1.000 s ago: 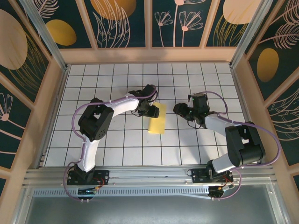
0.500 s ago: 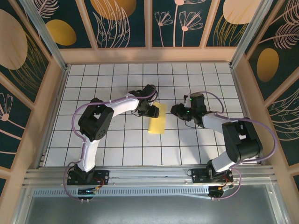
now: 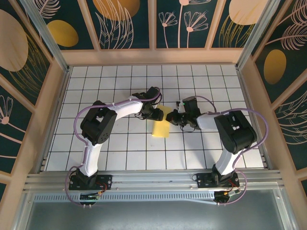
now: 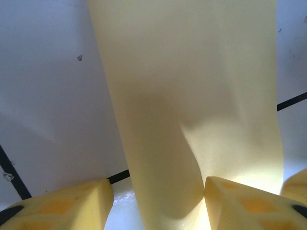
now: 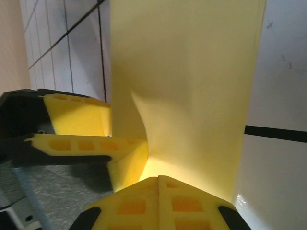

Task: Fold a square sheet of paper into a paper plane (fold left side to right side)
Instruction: Hold the square sheet of paper at the center of the table.

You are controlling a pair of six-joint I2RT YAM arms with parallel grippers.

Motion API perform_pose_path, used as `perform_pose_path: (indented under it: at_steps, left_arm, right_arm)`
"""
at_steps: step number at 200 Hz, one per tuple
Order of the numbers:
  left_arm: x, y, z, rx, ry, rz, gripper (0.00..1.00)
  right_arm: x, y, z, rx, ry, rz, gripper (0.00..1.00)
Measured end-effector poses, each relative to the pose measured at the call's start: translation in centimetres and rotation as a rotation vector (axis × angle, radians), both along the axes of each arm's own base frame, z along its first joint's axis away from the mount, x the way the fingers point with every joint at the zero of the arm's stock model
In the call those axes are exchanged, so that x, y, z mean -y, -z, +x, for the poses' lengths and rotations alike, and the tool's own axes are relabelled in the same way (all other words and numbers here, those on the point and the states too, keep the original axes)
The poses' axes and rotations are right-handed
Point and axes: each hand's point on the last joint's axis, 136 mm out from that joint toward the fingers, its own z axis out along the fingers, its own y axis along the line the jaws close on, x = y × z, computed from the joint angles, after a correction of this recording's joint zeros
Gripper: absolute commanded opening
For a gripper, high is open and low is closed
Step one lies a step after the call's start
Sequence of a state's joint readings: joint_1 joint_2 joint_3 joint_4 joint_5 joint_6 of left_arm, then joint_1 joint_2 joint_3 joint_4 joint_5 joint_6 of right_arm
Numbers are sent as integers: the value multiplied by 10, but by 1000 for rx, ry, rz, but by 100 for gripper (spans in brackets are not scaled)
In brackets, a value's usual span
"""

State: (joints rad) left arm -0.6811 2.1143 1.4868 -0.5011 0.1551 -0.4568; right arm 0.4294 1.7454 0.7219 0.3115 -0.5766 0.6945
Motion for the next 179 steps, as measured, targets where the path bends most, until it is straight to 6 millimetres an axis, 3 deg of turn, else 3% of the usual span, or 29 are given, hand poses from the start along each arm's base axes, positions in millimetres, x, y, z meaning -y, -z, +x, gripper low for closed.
perform_pose_path:
  at_steps: [50,129,179]
  left_arm:
    - [0,0,0,0,0,0,56]
    - [3,-5,0,5,6,-10,66]
    - [-11,-30,13,87,-38,-21,68]
  right_arm:
    - [5,20,-4,-50,7,-44,0]
    - [5,22,-3,-51,-3,-73,0]
    - [5,22,-3,-53,-3,-74,0]
